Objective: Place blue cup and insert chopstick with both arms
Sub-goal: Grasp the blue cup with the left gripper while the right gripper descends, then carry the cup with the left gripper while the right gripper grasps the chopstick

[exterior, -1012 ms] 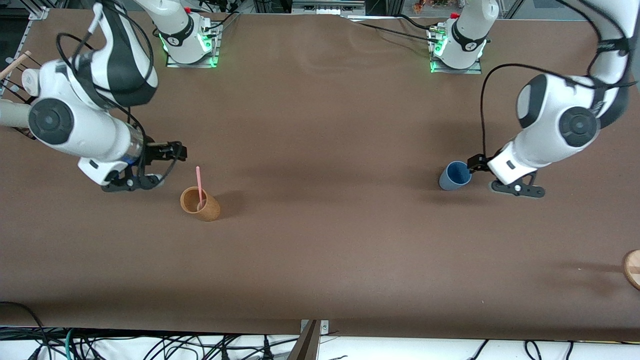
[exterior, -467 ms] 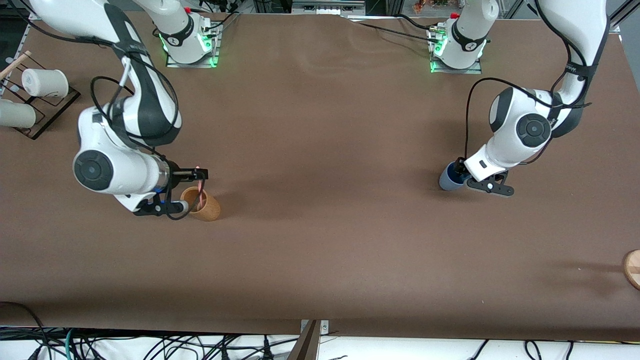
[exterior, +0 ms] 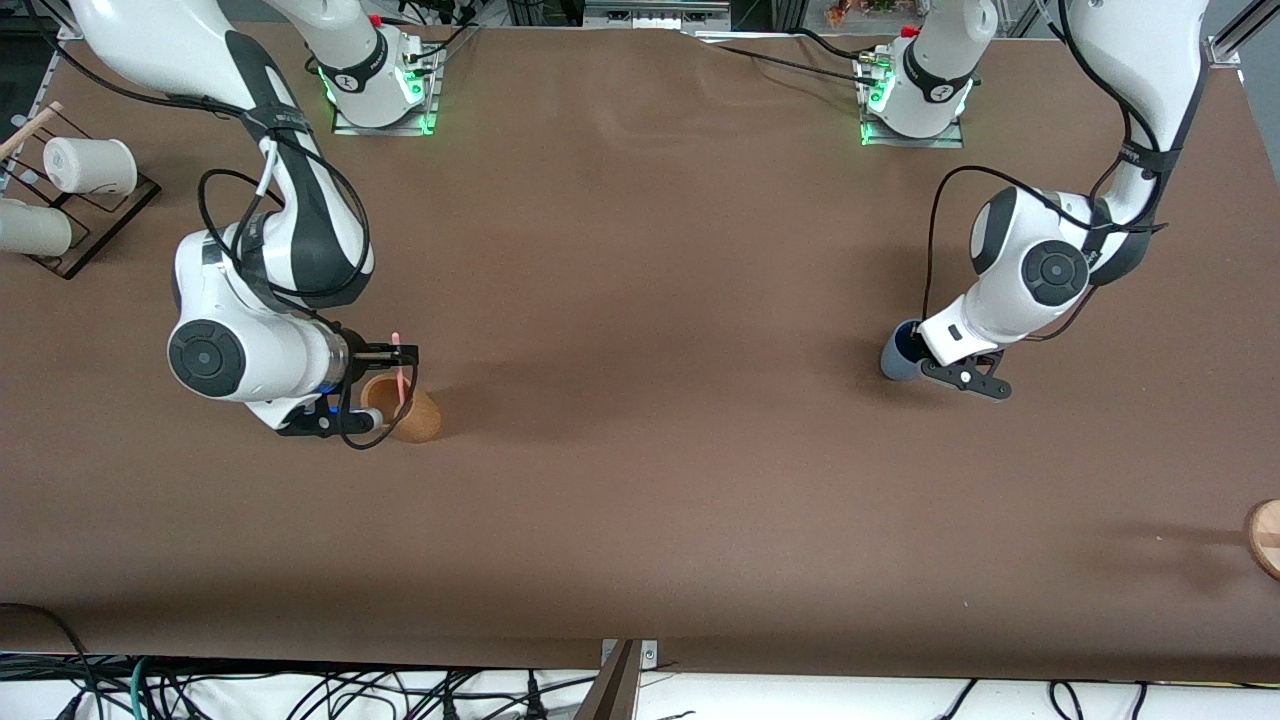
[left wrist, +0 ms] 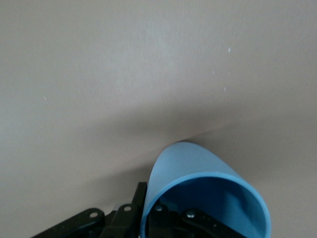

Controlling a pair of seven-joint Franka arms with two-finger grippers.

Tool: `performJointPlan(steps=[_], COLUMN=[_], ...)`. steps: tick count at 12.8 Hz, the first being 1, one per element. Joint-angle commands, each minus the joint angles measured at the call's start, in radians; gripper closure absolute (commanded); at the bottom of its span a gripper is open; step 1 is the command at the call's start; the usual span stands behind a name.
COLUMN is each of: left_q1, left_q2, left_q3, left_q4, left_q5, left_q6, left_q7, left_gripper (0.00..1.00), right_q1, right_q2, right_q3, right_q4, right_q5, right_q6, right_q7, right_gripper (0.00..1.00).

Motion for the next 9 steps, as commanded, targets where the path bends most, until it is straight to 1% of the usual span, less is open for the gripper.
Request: performJointPlan(steps=[1, 2, 3, 4, 5, 6, 7, 8, 9], left_q1=[0.000, 0.000, -0.003, -0.011, -0.014, -0.016, -0.017, -0.019, -0.039], left_q2=[-0.023, -0.032, -0.031, -0.023, -0.020, -0.014, 0.005, 0.032, 0.075], left_q3=[-0.048, -0.089, -0.114, -0.166, -0.216, -0.265, -0.328, -0.385, -0.425], left_q4=[0.067, 0.123, 0.177, 0.231, 0.254, 0.254, 0.254, 0.262, 0.292], left_q5=[0.006, 0.004, 0.004, 0.004, 0.004, 0.003, 0.003, 0.004, 0.006], left_q6=[-0.084, -0.183, -0.286, -0.352, -0.379, -0.379, -0.377, -0.370, -0.370], left_q7=[0.003, -0.035, -0.110, -0.199, -0.291, -0.401, -0.513, -0.616, -0.698], left_gripper=[1.00, 1.00, 1.00, 1.00, 1.00, 1.00, 1.00, 1.00, 1.00], right_q1=[0.017, 0.019, 0.026, 0.026, 0.026, 0.026, 0.026, 0.028, 0.028], right_q2=[0.031, 0.041, 0.045, 0.050, 0.050, 0.050, 0.050, 0.050, 0.050], right_q3=[-0.010, -0.012, -0.012, -0.012, -0.012, -0.012, -0.012, -0.012, -0.012], right_q4=[0.030, 0.032, 0.034, 0.035, 0.034, 0.034, 0.035, 0.035, 0.035], right_q5=[0.016, 0.016, 0.016, 0.016, 0.016, 0.016, 0.016, 0.014, 0.013], right_q6=[0.018, 0.043, 0.046, 0.054, 0.057, 0.057, 0.057, 0.057, 0.055], right_q7=[0.013, 0.013, 0.013, 0.013, 0.013, 0.013, 0.013, 0.013, 0.013], right_gripper=[0.19, 0.19, 0.19, 0.20, 0.24, 0.28, 0.34, 0.38, 0.44])
